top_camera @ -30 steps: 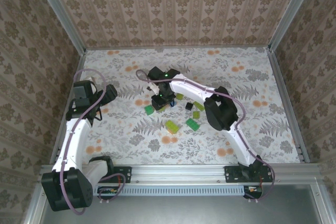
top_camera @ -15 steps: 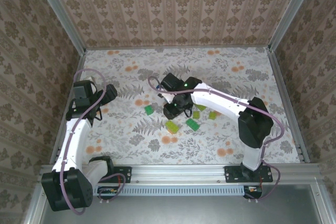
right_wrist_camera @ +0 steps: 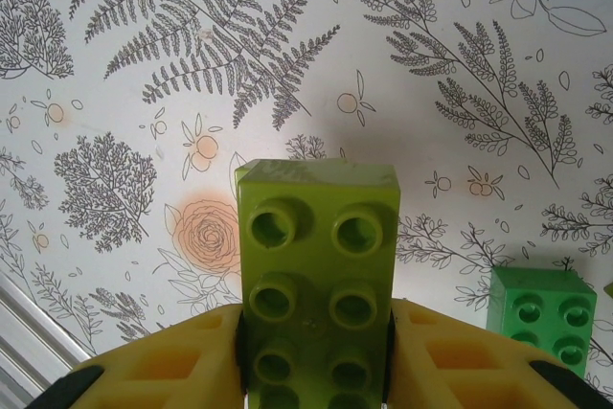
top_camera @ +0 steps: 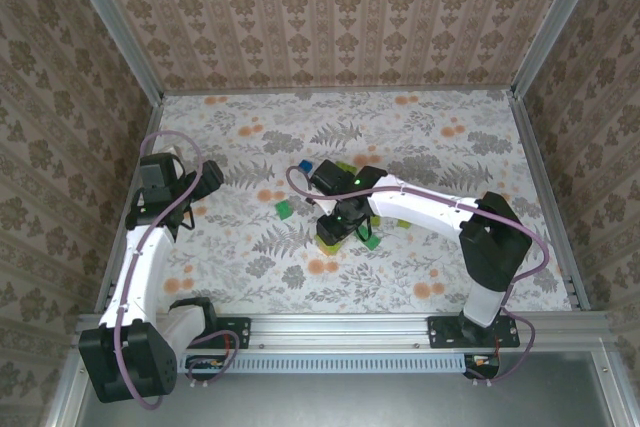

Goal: Assemble a carrot with lego

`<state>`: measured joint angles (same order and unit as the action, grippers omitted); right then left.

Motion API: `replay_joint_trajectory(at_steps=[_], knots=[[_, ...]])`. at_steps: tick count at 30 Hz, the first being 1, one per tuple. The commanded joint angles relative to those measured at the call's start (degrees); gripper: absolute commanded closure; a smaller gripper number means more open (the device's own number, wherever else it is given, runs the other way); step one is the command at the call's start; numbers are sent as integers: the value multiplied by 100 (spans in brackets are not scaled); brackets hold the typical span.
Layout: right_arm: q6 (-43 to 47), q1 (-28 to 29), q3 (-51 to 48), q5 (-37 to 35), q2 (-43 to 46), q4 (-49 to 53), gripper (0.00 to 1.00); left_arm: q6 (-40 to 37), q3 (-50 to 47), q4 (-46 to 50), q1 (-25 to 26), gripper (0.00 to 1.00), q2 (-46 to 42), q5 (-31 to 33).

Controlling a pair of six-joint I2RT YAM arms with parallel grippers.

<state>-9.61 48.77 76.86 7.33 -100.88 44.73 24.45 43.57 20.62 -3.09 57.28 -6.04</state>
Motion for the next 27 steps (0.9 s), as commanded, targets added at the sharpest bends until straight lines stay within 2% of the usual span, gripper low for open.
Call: replay_joint_trajectory(at_steps=[1, 27], knots=[[-73, 50, -81, -21, 28, -68, 63, 41, -12, -27, 17, 6, -24, -5], [98, 146, 46, 102, -316, 176, 63, 31, -3, -25, 19, 6, -23, -2]])
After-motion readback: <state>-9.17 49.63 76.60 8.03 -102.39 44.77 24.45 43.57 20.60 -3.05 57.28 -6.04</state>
